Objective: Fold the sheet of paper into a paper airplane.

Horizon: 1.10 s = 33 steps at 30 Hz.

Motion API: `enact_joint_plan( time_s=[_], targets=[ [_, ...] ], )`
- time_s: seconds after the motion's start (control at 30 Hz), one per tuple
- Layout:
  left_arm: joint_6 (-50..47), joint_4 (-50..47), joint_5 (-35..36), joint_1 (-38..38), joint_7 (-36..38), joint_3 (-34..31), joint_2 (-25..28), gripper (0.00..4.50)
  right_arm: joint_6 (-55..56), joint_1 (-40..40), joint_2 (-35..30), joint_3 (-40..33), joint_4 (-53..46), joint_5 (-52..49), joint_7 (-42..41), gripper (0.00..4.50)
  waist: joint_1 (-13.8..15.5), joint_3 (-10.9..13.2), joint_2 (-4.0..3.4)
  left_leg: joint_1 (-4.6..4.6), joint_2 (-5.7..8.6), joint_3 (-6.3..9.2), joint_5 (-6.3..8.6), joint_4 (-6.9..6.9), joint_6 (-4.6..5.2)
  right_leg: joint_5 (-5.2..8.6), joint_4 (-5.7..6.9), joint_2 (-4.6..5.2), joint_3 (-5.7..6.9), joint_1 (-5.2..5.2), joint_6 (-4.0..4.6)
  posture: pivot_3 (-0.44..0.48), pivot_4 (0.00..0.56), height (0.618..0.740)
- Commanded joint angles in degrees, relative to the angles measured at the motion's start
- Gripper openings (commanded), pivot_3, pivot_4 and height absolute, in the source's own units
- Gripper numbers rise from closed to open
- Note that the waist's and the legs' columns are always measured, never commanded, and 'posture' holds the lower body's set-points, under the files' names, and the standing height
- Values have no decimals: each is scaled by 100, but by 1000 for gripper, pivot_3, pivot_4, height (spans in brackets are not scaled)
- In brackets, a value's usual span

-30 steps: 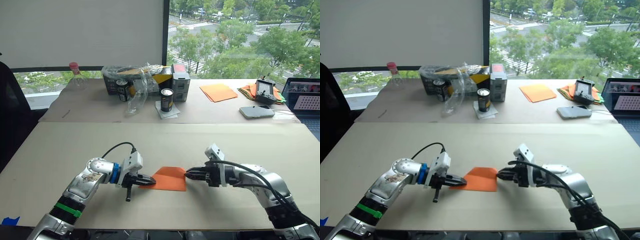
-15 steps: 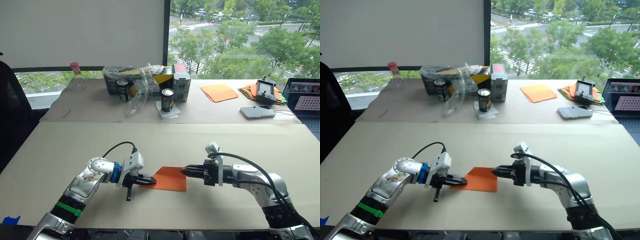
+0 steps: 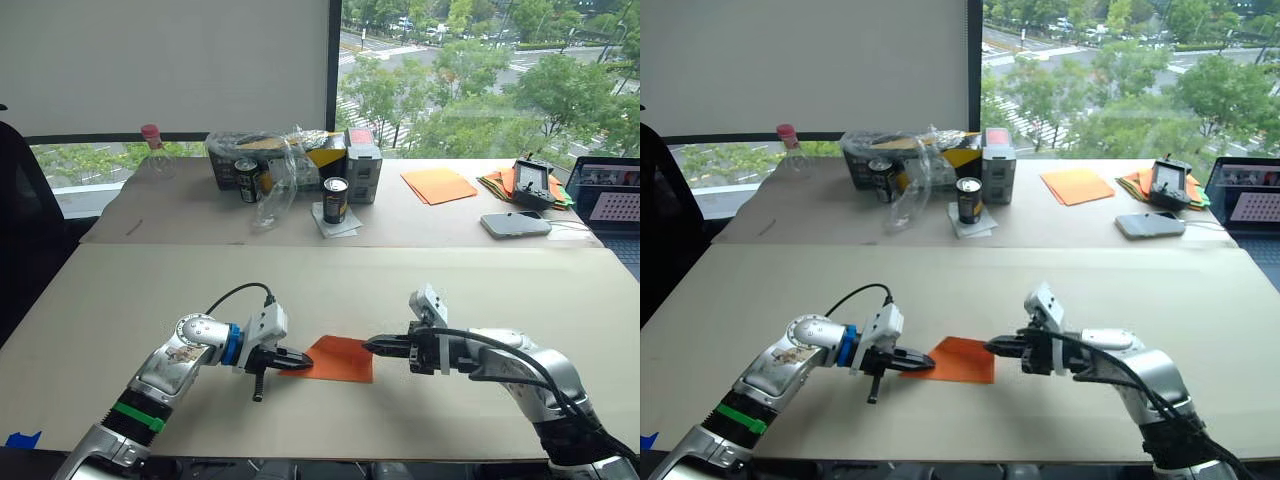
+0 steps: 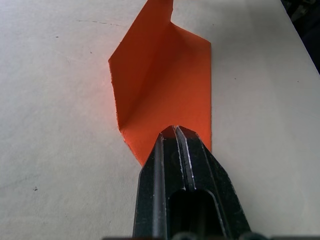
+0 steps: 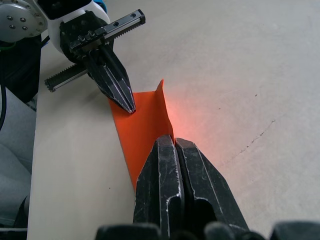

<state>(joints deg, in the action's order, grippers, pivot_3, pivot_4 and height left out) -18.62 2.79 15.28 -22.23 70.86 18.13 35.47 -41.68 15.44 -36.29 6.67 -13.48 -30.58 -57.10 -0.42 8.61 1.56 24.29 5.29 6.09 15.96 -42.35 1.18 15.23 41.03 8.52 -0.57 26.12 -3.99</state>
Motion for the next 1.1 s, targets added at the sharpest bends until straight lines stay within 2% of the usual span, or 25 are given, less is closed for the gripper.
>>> enact_joint_plan(
  time_s=[0.03,0.13,0.43,0.6,0.77,0.87,0.97,1.1],
  targets=[
    [-76,277,-380,97,-82,177,109,0,1219,-231,-359,411,-437,750,-341,13,3,0,0,-1,0,0,0,1,0,1,0,0,0,0,-1,0,150,670],
    [-52,304,-394,79,-60,205,107,0,2444,-326,-445,814,-367,1554,-368,13,-8,0,-1,-4,0,-1,0,2,0,2,-2,0,1,-2,-3,0,150,670],
    [-26,330,-388,57,-40,203,121,0,3651,-538,-521,1384,-94,2914,-18,13,-4,-6,2,-9,-1,-2,-1,1,-3,1,0,-2,0,-7,-2,0,150,670],
    [-208,266,-98,27,3,12,54,0,3787,-557,-446,1401,89,3125,91,13,-12,-8,4,-30,-5,-1,-1,3,-2,2,0,-6,1,-32,-3,0,150,670],
    [-1036,288,1061,-171,37,-1053,-31,0,3724,-597,-427,1367,99,3145,95,13,-44,-6,6,-45,-11,-1,-1,8,-2,4,1,-11,2,-42,-5,0,150,670],
    [-1461,278,1460,-342,-20,-1416,-117,0,3690,-637,-430,1353,100,3147,115,13,-37,-5,9,-43,-13,0,-1,12,-2,3,2,-12,4,-34,-4,0,150,670],
    [-1788,211,1702,-572,-234,-1516,-429,0,3645,-673,-389,1384,82,3176,155,13,-29,-5,11,-43,-11,0,-1,10,-3,3,0,-11,3,-41,-4,0,150,670],
    [-1835,44,1570,-625,-378,-1288,-686,0,3546,-701,-336,1415,9,3187,210,13,-59,-6,13,-44,-12,0,-1,11,-3,3,-1,-11,1,-43,-3,0,150,670]
  ],
)
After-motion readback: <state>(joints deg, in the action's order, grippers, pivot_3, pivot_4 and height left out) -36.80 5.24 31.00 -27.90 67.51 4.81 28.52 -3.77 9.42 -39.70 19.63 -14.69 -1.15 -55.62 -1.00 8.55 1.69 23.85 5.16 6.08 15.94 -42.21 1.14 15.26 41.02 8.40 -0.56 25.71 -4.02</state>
